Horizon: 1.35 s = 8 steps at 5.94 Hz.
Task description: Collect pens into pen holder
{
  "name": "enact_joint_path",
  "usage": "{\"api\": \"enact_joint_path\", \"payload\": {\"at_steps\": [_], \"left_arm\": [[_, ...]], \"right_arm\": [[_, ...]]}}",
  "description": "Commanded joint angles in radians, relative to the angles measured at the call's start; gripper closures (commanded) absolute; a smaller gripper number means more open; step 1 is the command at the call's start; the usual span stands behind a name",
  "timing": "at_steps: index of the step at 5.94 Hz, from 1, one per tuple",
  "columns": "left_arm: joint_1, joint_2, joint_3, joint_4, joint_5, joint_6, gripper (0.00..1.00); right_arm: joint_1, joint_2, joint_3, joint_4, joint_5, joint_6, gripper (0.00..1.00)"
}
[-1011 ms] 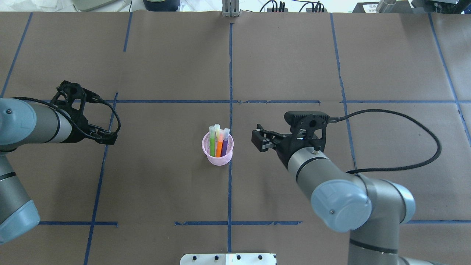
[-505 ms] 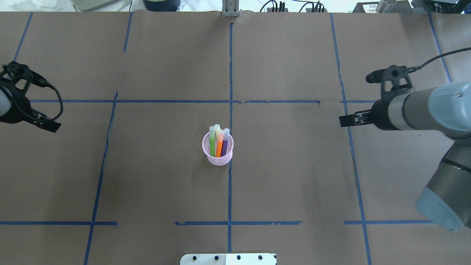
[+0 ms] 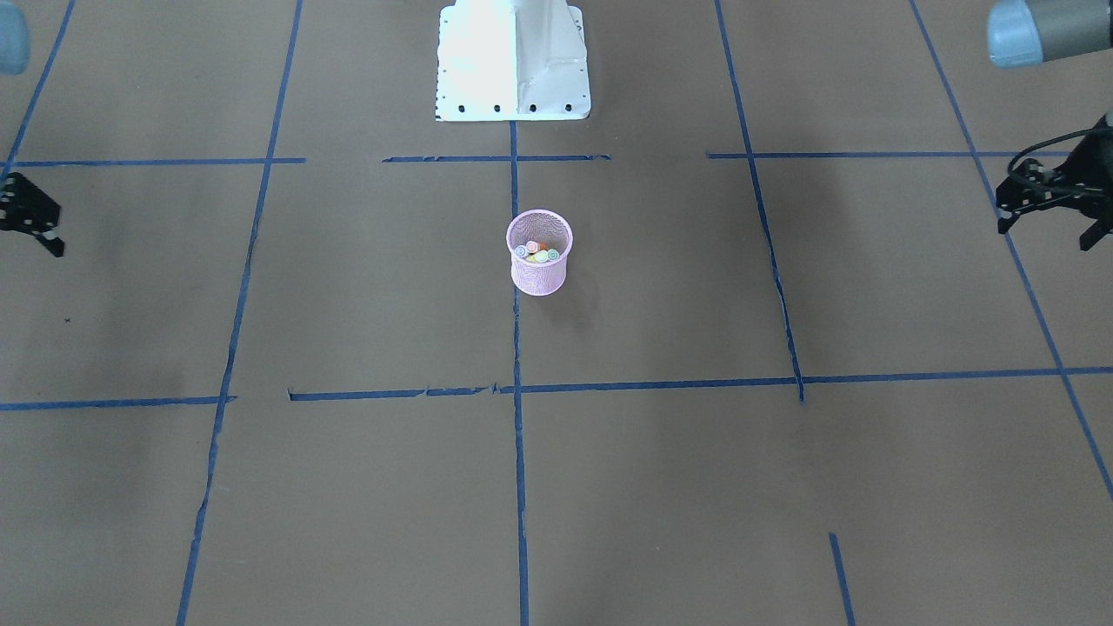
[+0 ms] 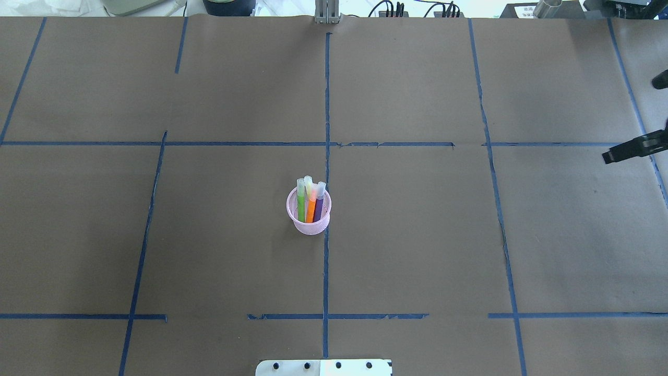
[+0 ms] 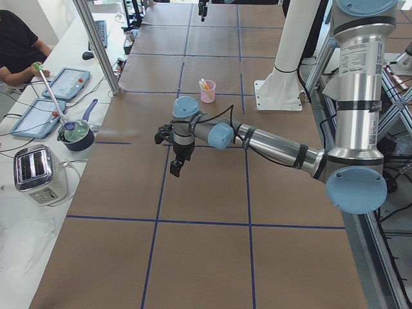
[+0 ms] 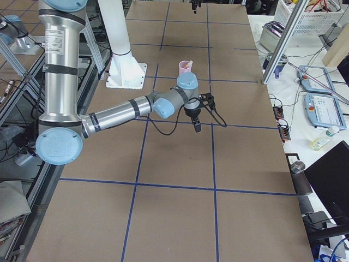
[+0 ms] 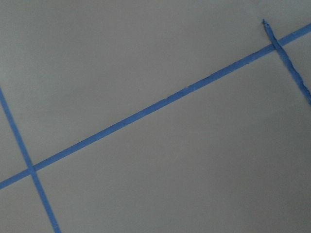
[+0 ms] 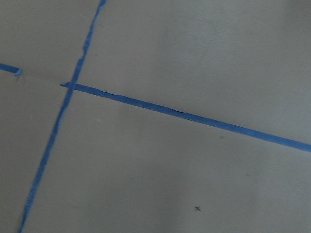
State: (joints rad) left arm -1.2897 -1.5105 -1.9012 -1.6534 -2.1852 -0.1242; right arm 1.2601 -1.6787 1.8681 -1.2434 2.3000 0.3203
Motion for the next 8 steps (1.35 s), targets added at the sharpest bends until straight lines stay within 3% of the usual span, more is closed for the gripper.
{"api": "enact_joint_path", "payload": {"at_steps": [1, 3, 5, 6, 8], "left_arm": [[-0.104, 0.044, 0.034, 0.053, -0.103, 0.079, 0.0], [-0.167, 0.075, 0.065, 0.061, -0.146, 0.179, 0.0], [-0.174, 0.063, 0.05, 0.233, -0.183, 0.179, 0.0], [-0.178, 0.076, 0.05, 0.234, -0.185, 0.176, 0.0], [-0.178, 0.082, 0.048, 0.224, -0.185, 0.182, 0.0]], "right_arm": [[0.203, -0.042, -0.163, -0.013, 0.124, -0.255, 0.01], [0.278, -0.036, -0.163, -0.222, 0.116, -0.429, 0.01], [0.306, -0.039, -0.159, -0.264, 0.092, -0.483, 0.01], [0.289, -0.036, -0.159, -0.266, 0.055, -0.483, 0.01], [0.278, 0.023, -0.144, -0.434, 0.053, -0.483, 0.01]]}}
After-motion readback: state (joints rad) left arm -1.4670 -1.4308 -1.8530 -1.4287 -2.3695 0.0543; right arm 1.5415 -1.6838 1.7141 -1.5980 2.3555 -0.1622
